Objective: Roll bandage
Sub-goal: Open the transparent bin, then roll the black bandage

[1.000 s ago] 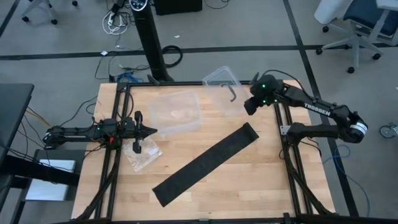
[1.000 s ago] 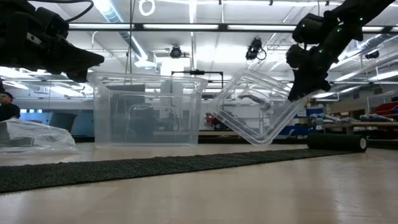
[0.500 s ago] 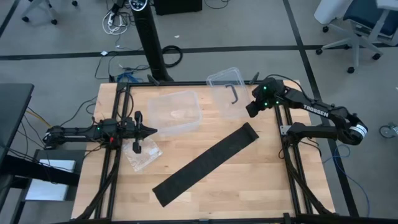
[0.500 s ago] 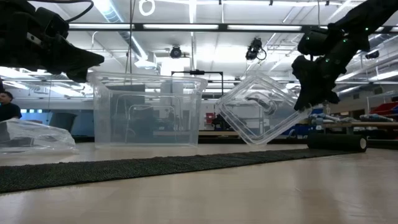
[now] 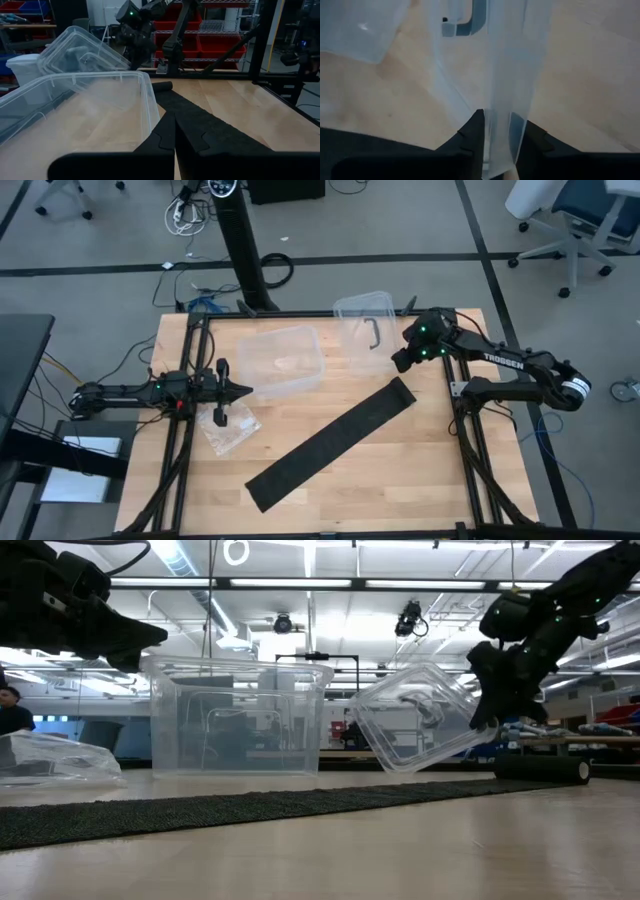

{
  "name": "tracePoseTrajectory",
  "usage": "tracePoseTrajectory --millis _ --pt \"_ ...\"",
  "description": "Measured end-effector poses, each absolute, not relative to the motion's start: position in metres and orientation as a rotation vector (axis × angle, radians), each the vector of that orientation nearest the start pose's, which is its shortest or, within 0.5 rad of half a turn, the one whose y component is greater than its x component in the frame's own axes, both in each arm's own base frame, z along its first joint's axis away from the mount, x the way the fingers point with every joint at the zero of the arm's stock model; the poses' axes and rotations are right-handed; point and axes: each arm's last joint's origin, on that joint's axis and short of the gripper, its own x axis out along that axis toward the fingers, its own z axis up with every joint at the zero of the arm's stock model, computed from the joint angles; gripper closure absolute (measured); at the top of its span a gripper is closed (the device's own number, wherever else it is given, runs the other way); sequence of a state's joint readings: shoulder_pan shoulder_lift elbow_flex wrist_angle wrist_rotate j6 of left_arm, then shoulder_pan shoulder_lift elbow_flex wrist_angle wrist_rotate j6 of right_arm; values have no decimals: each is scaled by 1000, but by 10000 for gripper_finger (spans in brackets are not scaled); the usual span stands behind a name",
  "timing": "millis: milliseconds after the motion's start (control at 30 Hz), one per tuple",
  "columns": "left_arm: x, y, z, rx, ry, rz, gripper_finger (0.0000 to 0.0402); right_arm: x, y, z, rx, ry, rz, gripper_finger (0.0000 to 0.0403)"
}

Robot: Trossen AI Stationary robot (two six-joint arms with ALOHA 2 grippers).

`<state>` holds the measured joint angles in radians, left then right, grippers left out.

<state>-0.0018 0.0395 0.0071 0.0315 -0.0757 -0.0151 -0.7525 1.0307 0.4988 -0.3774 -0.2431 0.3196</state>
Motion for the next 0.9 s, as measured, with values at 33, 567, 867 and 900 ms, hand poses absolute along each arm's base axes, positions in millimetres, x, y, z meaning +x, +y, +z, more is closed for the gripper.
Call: tracePoseTrajectory --millis 33,567,867,900 --pt "100 2 166 -15 0 74 397 140 -121 182 732 732 -610 308" --pt "100 2 166 -16 1 74 397 142 -123 184 803 675 -630 246" --pt "100 2 166 -17 1 74 397 143 -124 186 827 640 -639 198" --pt "100 2 166 -17 1 73 397 144 -124 187 812 637 -631 191"
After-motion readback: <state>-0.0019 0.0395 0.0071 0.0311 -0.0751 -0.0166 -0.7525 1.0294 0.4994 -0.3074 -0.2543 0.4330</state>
